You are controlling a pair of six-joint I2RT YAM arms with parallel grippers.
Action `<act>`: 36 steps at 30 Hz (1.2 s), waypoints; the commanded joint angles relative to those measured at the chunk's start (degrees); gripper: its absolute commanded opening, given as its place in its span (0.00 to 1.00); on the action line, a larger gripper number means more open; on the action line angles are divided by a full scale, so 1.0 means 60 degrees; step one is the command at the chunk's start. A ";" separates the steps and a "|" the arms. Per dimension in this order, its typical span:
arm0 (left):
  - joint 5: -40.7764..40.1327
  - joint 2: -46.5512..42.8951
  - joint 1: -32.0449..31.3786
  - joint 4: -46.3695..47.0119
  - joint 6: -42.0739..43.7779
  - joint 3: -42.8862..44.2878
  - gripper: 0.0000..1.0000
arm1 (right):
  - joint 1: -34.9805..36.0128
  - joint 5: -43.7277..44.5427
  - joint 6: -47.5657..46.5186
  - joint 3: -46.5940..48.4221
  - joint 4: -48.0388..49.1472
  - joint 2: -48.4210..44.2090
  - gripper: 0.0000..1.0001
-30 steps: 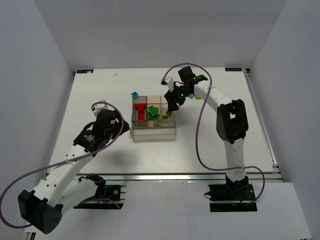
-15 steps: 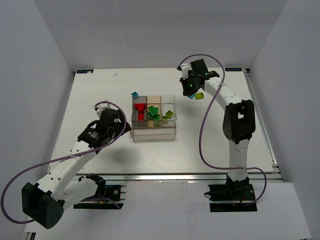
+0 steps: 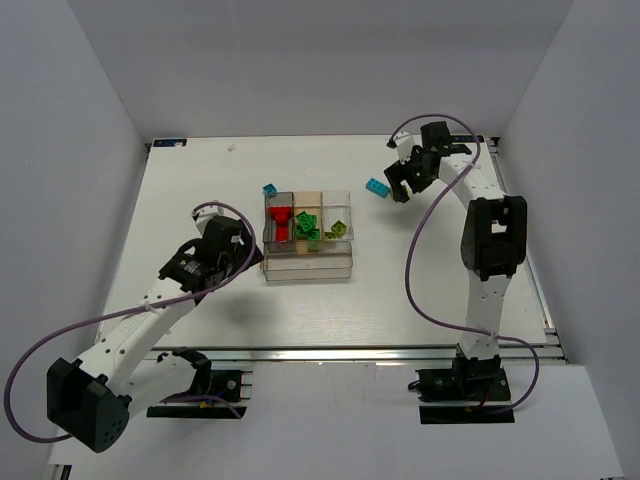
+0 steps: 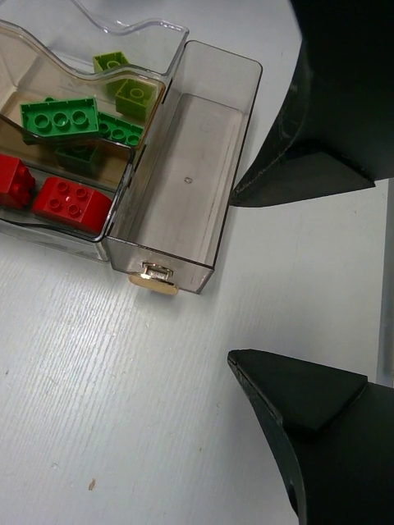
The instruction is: Sort the legos into containers by color
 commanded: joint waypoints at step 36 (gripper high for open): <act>-0.0205 0.0631 0.0043 0.0045 0.0349 0.0622 0.81 | -0.0320 -0.4663 -0.8357 0.0946 -0.4673 0.0364 0.00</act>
